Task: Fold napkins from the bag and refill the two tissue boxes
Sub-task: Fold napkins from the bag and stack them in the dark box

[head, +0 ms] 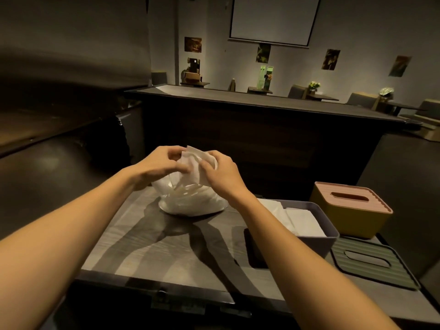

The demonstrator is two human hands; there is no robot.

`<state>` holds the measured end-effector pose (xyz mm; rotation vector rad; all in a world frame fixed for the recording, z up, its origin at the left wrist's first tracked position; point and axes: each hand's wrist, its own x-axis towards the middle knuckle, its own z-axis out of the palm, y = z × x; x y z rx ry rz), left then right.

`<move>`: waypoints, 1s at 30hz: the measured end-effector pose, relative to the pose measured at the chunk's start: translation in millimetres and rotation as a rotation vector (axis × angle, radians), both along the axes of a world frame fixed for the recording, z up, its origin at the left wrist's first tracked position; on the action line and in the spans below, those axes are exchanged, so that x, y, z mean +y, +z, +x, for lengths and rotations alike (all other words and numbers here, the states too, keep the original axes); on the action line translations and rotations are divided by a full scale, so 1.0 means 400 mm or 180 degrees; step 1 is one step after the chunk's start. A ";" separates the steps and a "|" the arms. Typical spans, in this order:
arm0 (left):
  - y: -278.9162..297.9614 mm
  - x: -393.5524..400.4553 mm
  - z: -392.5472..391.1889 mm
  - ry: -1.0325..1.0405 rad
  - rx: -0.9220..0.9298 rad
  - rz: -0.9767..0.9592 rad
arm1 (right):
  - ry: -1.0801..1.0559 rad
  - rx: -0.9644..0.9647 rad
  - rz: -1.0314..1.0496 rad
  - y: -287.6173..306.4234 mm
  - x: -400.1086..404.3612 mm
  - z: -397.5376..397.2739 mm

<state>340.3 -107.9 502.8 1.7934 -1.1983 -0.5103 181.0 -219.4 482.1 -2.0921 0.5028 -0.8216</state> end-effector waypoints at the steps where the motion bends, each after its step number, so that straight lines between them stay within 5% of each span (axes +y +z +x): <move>1: 0.003 0.007 -0.009 0.0029 0.0085 0.0035 | 0.0004 0.0003 0.0251 -0.009 0.005 -0.014; 8: -0.034 0.054 -0.081 0.0325 0.0838 -0.0199 | 0.0365 0.0025 0.0897 -0.095 0.069 -0.115; 12: -0.117 0.103 -0.191 0.0255 0.2183 -0.1049 | 0.0656 -0.0363 0.1735 -0.150 0.105 -0.153; 17: -0.251 0.143 -0.308 0.0131 0.3558 -0.1428 | 0.0470 -0.0590 0.1725 -0.261 0.138 -0.169; 25: -0.317 0.129 -0.315 -0.0315 0.3306 -0.0918 | 0.0390 -0.0457 0.1553 -0.320 0.139 -0.175; 30: -0.333 0.088 -0.294 0.0203 0.3228 -0.1061 | 0.0309 -0.0284 0.0987 -0.325 0.133 -0.173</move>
